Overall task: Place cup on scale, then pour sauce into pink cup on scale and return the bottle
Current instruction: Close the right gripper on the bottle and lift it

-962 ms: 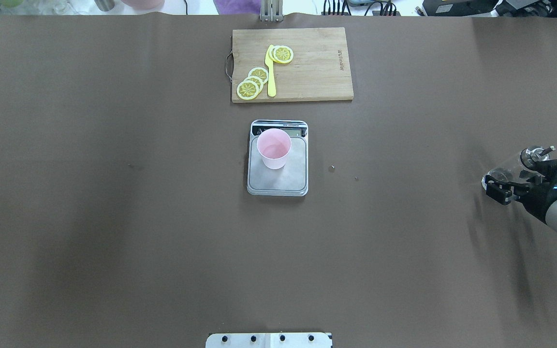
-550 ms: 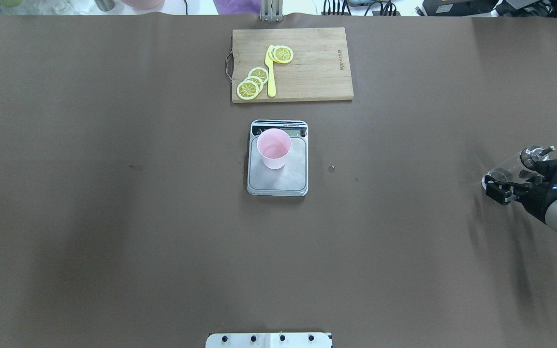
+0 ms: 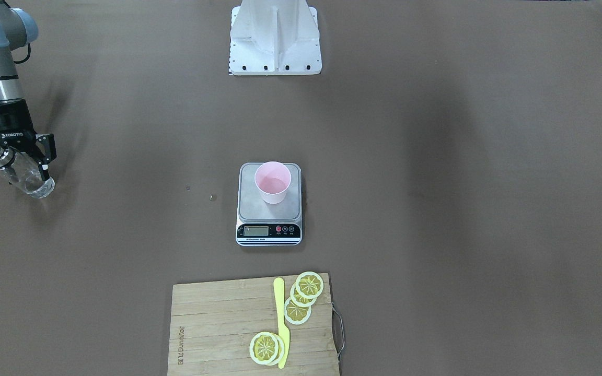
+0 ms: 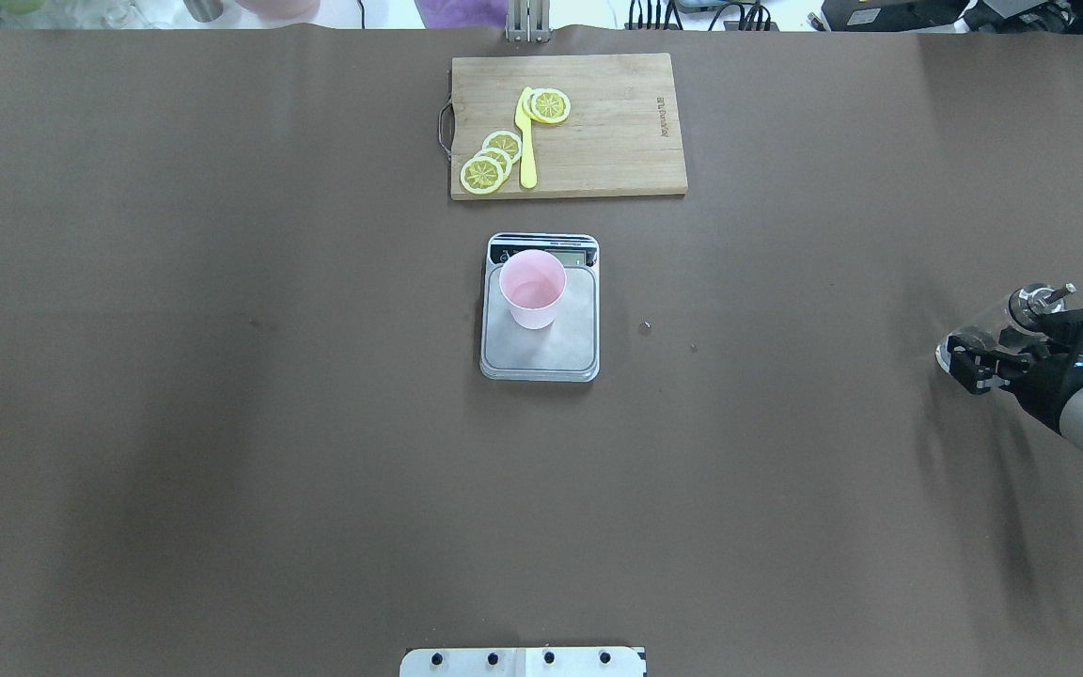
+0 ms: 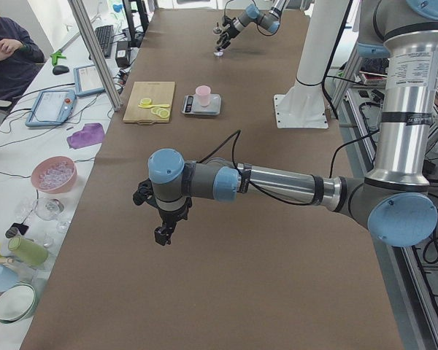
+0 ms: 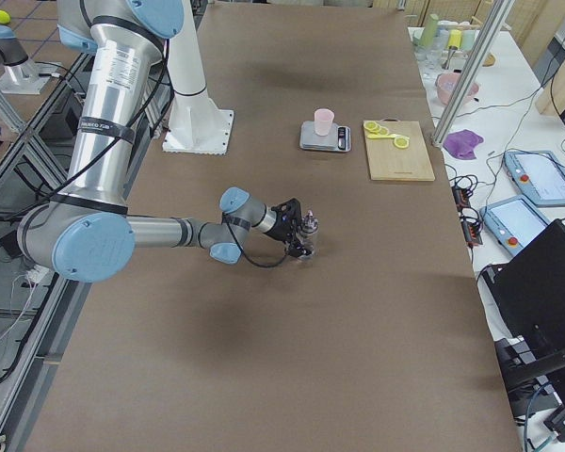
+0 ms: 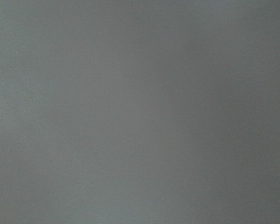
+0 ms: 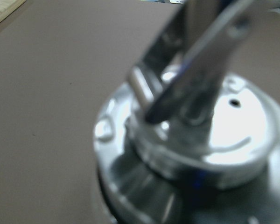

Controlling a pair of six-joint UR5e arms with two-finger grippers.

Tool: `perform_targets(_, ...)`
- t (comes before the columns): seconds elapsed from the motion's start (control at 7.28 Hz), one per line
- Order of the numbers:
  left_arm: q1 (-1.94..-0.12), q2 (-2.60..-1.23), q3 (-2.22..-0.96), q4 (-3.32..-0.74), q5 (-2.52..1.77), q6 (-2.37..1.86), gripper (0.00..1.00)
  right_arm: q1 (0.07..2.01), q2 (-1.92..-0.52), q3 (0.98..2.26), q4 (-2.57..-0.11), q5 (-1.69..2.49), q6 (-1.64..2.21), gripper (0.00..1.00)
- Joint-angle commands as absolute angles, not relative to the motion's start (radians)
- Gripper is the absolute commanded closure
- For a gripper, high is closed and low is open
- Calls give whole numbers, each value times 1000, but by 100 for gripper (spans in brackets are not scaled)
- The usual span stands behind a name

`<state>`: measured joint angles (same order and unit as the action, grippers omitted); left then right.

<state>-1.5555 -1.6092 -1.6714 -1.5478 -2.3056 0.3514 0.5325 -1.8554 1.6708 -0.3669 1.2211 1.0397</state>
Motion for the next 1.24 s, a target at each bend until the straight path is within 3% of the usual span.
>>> perform_targets(0.0, -1555, -1609, -1672, -1548, -2306, 350, 2, 534, -1856, 1664, -342, 1221, 1039, 38)
perform_targets(0.14, -1555, -1609, -1672, -1548, -2306, 347, 2, 534, -1858, 1664, -338, 1221, 1039, 42)
perform_targets(0.41, -1555, -1609, -1672, -1546, -2306, 345, 2, 535, -1858, 1670, -336, 1220, 1040, 93)
perform_targets(0.55, -1555, -1609, -1672, -1546, -2306, 345, 2, 535, -1855, 1675, -336, 1206, 1040, 99)
perform_targets(1.1, -1555, -1608, -1671, -1548, -2306, 344, 2, 535, -1825, 1690, -336, 1172, 1046, 100)
